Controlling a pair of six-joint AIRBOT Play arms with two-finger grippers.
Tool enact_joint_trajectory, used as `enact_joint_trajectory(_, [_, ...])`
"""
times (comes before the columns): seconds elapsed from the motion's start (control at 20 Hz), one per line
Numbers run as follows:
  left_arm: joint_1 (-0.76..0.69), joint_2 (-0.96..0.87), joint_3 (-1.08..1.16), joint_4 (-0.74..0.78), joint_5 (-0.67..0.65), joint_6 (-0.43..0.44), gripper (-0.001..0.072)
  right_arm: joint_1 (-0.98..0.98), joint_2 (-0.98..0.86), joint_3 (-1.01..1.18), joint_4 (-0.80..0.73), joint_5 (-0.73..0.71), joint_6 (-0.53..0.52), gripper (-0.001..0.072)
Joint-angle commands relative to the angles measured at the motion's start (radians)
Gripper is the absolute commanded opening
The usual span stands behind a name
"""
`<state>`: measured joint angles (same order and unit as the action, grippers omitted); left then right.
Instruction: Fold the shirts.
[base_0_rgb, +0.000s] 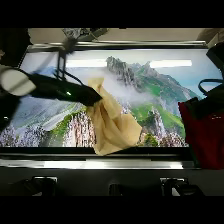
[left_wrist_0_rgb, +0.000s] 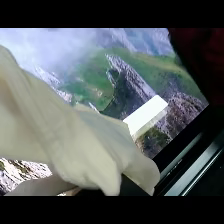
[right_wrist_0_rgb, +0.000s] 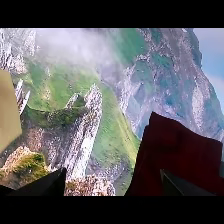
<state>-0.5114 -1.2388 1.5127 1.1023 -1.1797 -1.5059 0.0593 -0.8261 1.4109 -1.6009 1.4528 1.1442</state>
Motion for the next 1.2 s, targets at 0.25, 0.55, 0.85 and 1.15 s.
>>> enact_joint_trajectory(0.25, [-0.064, -0.171, -0.277, 0.027, 0.195, -0.061, 0.0524, 0.0, -0.241, -0.077, 0.175, 0.019, -0.007, 0.0684])
enact_joint_trajectory(0.55, [0.119, -0.113, -0.161, 0.251, -0.119, 0.041, 0.072, 0.0, -0.403, -0.077, 0.503, -0.035, -0.082, 0.0704])
enact_joint_trajectory(0.85, [0.189, 0.006, -0.551, 0.021, -0.094, 0.067, 0.0715, 0.002, -0.544, -0.077, 0.652, -0.079, -0.136, 0.0707])
enact_joint_trajectory(1.15, [-0.037, -0.002, -0.805, -0.203, 0.183, 0.066, 0.0713, 0.021, -0.636, -0.077, 0.723, -0.091, -0.171, 0.0708])
